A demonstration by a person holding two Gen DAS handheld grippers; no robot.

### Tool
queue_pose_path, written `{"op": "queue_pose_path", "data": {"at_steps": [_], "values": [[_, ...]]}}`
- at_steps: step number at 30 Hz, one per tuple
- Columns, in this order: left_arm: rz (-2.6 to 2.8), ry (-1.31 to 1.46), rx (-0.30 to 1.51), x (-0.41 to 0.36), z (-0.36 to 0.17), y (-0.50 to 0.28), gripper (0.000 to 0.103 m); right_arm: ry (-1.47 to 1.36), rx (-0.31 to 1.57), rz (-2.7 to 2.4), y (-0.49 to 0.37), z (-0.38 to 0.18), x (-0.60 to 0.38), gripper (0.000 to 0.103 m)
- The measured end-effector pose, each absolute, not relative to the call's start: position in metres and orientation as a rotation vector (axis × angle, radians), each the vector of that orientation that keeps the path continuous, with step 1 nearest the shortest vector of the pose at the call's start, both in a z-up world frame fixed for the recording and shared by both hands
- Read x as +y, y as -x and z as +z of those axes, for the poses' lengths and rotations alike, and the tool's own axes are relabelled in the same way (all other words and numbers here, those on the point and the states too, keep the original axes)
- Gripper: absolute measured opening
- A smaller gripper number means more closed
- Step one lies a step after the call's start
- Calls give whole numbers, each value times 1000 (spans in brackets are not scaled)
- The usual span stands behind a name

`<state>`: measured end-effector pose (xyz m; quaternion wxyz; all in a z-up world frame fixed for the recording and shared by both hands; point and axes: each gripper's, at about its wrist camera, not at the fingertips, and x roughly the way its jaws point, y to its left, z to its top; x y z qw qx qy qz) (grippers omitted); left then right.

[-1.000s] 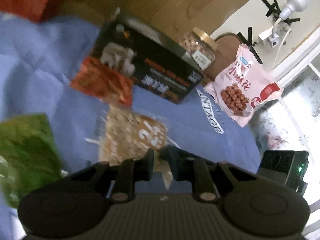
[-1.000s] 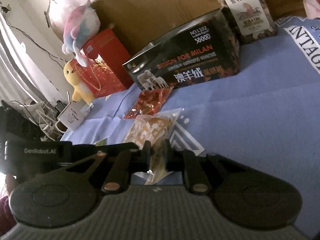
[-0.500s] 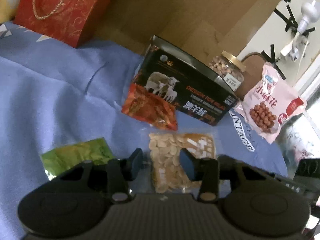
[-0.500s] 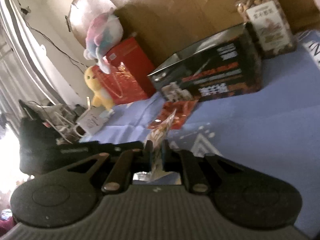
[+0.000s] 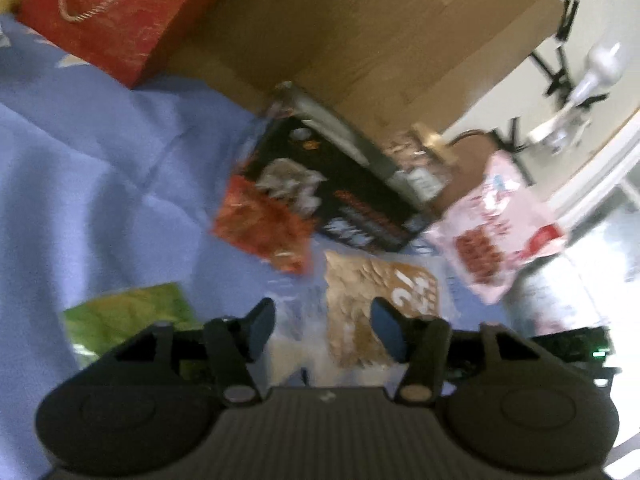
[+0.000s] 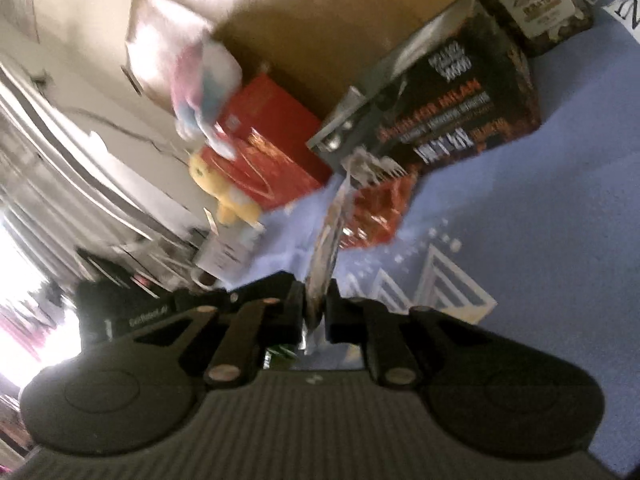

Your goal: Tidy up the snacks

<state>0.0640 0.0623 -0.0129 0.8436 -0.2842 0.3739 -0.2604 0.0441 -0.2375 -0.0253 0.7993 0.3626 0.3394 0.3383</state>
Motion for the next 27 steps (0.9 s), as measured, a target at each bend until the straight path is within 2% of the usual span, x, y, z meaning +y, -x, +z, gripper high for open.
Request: {"op": "queue_pose_path", "data": {"at_steps": [4,6,8,14,21,22,23,25,27], "values": [[-608,647,751,58,6,-75,49,-872,686,766,-55,-16,-242,12],[-599,628,723,56,20,-86,40,-895,655,778,-65,-10,-245,12],[-581,580,706,49,37,-102,36,-888,634,767,-80,-1,-248,12],[-532,458,668,13,64,-167,37,-810,571,684,-138,27,-251,12],[-478,389,730,-25,36,-221,37,-678,623,549,-181,18,-263,15],[-472,384,735,-29,32,-222,37,-598,614,522,-180,22,-260,18],[-471,380,731,-30,29,-223,37,-508,604,478,-177,27,-255,32],[-475,366,715,-32,30,-220,37,-323,556,387,-166,37,-244,51],[-473,359,700,-30,32,-215,37,-221,501,340,-156,44,-240,51]]}}
